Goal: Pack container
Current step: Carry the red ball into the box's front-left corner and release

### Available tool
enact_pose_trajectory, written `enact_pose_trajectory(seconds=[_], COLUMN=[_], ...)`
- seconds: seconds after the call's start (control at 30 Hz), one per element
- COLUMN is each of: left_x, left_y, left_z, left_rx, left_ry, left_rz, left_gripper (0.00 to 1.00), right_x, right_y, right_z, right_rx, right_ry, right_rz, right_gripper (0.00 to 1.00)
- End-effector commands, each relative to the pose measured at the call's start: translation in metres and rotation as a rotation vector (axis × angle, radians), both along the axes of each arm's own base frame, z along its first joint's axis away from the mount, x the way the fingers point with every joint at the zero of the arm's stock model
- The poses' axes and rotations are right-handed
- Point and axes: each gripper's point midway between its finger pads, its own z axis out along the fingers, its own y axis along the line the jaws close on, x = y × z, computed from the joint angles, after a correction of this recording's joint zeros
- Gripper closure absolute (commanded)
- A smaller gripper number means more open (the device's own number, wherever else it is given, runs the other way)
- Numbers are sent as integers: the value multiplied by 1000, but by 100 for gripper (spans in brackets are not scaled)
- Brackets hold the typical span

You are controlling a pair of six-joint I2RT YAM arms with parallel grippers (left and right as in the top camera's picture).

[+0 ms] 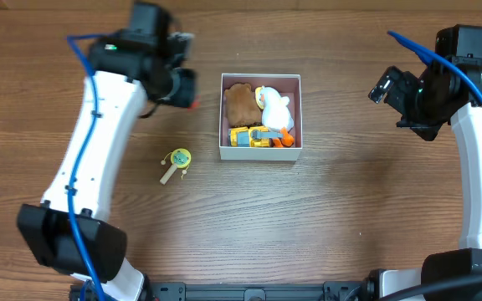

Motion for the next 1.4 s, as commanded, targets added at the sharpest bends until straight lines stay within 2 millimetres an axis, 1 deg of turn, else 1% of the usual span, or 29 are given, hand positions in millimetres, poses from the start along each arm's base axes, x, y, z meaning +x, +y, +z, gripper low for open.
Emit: enact_pose_trajectory(seconds=[0.0,0.03,0.1,0.17,0.2,0.23,0.3,0.33,0.37,0.4,0.47,0.57,0.6,0.63,0.67,0.7,0.73,0.8,0.83,0.87,0.97,1.03,1.07,1.1,1.13,1.17,1.2,1.37], left_x=[1,6,11,11,10,9,6,4,4,3,1,-3,-6,-8,-11,-13,-15,-16,-17,-17,-18,-18,-17,-14,-11,-7,-3,6], left_y=[-65,-79,-92,-101,-102,-102,-98,-95,-93,-92,-85,-82,-80,-79,-77,-76,-75,-73,-73,-73,-73,-73,-74,-76,-77,-79,-81,-85], left_z=[4,-5,-22,-43,-55,-63,-70,-71,-71,-72,-73,-75,-76,-77,-77,-78,-78,-78,-77,-76,-76,-73,-70,-66,-62,-58,-56,-54], left_rx=[26,74,107,114,117,123,138,146,149,152,183,197,202,206,210,214,216,215,213,210,209,208,205,200,194,186,178,168], left_ry=[-102,-127,-121,-79,-44,-18,13,23,27,31,41,61,73,84,95,104,116,124,126,124,128,126,119,106,91,73,55,16], left_rz=[-189,-210,-228,-242,-231,-222,-206,-203,-202,-201,-192,-191,-191,-191,-192,-193,-188,-184,-181,-182,-187,-187,-187,-186,-185,-184,-182,-180], left_gripper=[87,85,84,87,89,89,88,85,72,65,57,49,48,43,41,36,10,7,2,0,0,2,9,42,72,88,96,96], right_x=[4,3,3,2,2,1,1,1,1,1,1,1,1,1,1,1,1,1,1,1,1,0,0,0,0,0,0,0], right_y=[-2,-2,-2,-2,-2,-2,-2,-2,-2,-2,-2,-2,-2,-2,-2,-2,-2,-2,-2,-2,-2,-2,-2,-2,-2,-2,-2,-2], right_z=[10,10,10,10,10,9,9,9,9,9,9,9,9,9,9,9,9,9,9,9,9,9,9,9,9,9,9,9], right_rx=[-17,-17,-17,-16,-16,-16,-16,-16,-16,-16,-16,-16,-16,-16,-16,-16,-16,-16,-16,-15,-15,-16,-16,-16,-16,-16,-15,-15], right_ry=[-37,-36,-33,-29,-28,-26,-25,-25,-25,-25,-25,-25,-25,-25,-25,-25,-24,-24,-24,-24,-24,-22,-22,-22,-22,-22,-22,-21], right_rz=[1,2,2,2,2,2,2,2,2,2,2,2,2,2,2,1,2,1,1,2,2,1,2,1,2,1,1,1], right_gripper=[0,0,0,0,0,0,0,0,0,0,0,0,0,0,0,0,0,0,0,0,0,0,0,0,0,0,0,0])
